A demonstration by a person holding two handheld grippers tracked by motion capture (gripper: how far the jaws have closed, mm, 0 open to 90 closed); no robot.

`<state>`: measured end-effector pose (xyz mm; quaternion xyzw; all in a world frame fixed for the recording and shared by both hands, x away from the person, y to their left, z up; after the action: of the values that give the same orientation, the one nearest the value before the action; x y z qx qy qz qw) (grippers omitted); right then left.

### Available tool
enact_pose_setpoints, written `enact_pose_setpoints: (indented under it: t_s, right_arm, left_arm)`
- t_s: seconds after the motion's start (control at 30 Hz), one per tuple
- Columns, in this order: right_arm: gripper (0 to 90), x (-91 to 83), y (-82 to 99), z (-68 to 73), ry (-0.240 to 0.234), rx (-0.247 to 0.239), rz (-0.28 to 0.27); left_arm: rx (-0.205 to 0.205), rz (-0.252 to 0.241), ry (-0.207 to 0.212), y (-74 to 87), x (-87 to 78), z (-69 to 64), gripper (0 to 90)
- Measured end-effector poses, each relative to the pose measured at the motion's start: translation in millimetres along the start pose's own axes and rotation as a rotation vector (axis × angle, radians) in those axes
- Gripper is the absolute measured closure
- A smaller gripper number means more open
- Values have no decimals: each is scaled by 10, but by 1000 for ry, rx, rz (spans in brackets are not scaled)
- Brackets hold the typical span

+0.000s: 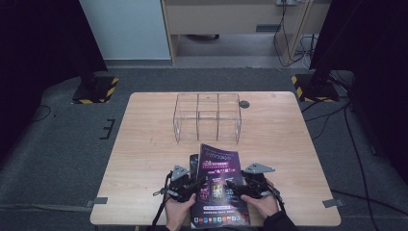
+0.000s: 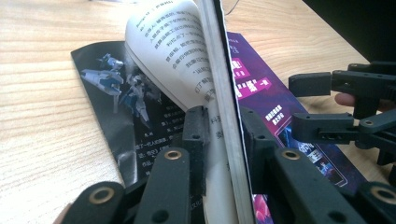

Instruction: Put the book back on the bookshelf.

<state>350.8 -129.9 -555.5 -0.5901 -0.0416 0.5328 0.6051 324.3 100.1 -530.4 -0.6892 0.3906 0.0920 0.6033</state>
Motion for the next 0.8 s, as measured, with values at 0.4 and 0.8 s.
enact_pose_setpoints:
  t_s: [0.4, 0.8]
  right_arm:
    - [210, -56, -24, -21, -34, 29, -32]
    - [185, -128, -63, -66, -70, 69, -66]
  left_arm:
    - [33, -67, 35, -109, -124, -106, 785]
    - [48, -179, 35, -279, -345, -102, 796]
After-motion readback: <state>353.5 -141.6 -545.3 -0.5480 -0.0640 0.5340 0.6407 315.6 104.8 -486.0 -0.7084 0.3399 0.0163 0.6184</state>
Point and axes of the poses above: each handheld gripper's, and its own axes: x roughly forward along the jaws, y roughly out of its underside, z roughly to its left, the point moved 3 cm from there along x, roughly forward along the jaws, and after that the axes turned 10 degrees about -y, right-handed, at the moved point
